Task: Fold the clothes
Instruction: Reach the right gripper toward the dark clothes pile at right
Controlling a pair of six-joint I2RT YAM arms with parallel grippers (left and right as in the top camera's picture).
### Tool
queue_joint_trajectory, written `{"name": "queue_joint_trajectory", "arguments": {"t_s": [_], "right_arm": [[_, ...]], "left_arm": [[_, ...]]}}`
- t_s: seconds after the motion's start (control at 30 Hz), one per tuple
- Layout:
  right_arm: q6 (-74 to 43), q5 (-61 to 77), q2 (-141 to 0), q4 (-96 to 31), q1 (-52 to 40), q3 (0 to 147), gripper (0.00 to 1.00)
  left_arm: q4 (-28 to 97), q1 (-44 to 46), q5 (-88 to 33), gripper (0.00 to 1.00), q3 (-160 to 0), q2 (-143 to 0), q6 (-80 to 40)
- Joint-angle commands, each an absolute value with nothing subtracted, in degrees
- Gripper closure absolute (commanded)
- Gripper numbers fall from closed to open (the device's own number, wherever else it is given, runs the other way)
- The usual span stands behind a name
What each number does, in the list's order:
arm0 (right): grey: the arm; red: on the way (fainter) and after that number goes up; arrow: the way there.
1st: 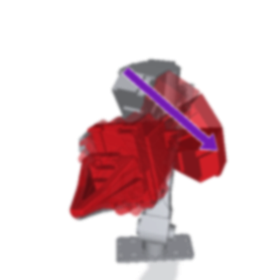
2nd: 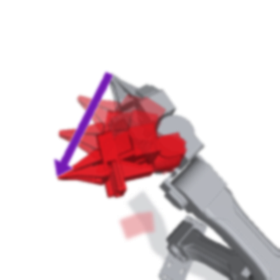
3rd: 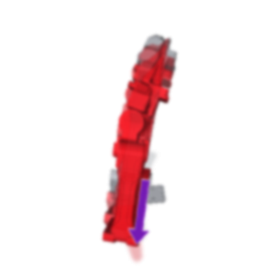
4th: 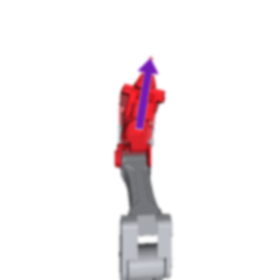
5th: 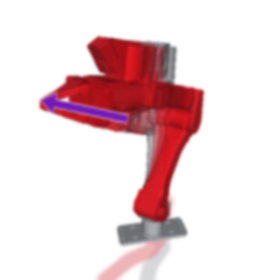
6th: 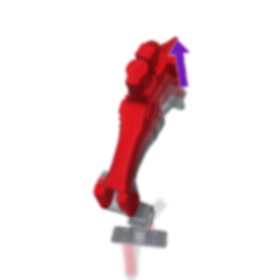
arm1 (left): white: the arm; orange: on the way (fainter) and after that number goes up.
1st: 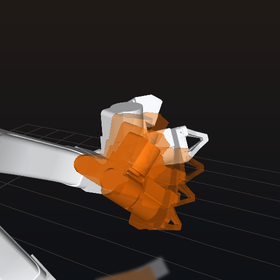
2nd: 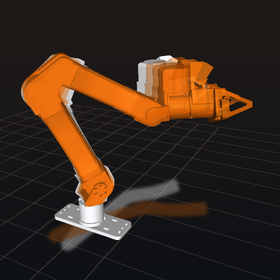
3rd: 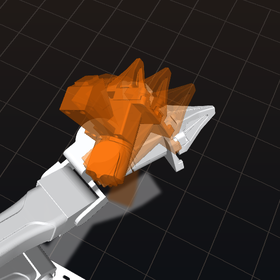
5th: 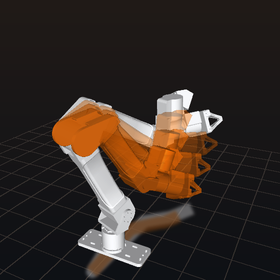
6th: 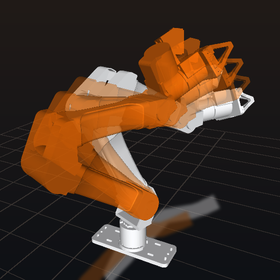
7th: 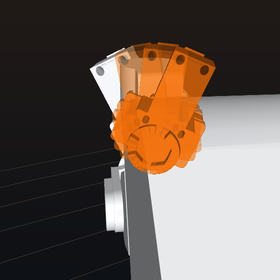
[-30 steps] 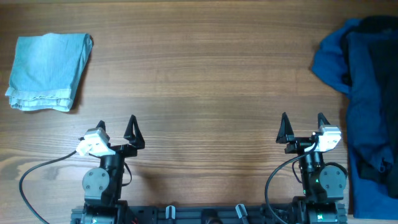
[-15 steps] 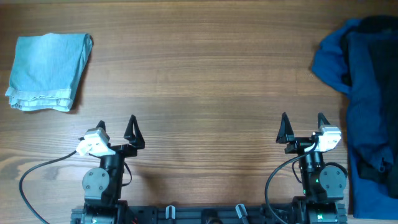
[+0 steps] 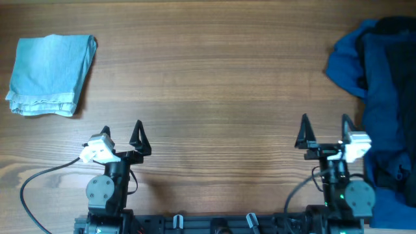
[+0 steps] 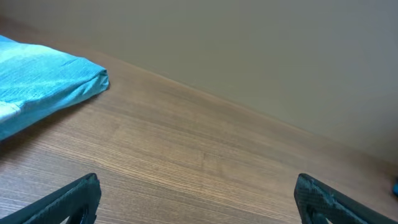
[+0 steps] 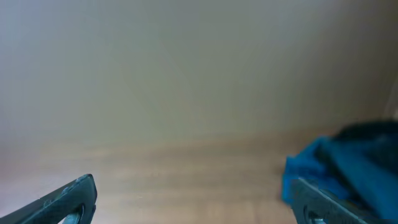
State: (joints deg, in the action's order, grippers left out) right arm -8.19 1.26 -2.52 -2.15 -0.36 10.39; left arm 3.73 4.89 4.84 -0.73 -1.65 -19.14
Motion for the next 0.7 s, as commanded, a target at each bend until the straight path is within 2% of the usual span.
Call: {"name": "queue_joint_trajectory", "arguments": {"t_s": [0.0,0.17,0.33,0.43,0.5,0.57,0.67], "right_arm": [[-10.9,2.2,-9.0,-4.9,-0.8,19.8,0.0],[-10.4,2.1,-32.2,-11.4,-0.8,39.4,0.0],[-3.4,4.6,-64.4,-30.2,1.2,74.9,0.0],[2.9,6.0,-84.9,-47.1,8.3,101.7,0.0],[6.2,6.5,-92.9,-52.7,12.9,111.4,0.0],[11.5,8.9,-101.0,-55.6,19.9,118.4,0.0],[13.8,8.8,-105.9,-52.2,28.3,118.7,0.0]], "left_arm": [[3.7,5.3,4.6,0.0,-0.3,-1.3,-18.0],[3.7,5.3,4.6,0.0,-0.3,-1.3,-18.0],[3.7,5.3,4.6,0.0,-0.3,-1.3,-18.0],[3.7,5.3,4.6,0.0,-0.3,-1.3,-18.0],[3.7,5.3,4.6,0.0,-0.3,-1.3,-18.0],[3.7,5.3,4.6,0.0,-0.3,-1.3,-18.0],[3.7,5.3,4.6,0.0,-0.3,-1.3,-18.0]]}}
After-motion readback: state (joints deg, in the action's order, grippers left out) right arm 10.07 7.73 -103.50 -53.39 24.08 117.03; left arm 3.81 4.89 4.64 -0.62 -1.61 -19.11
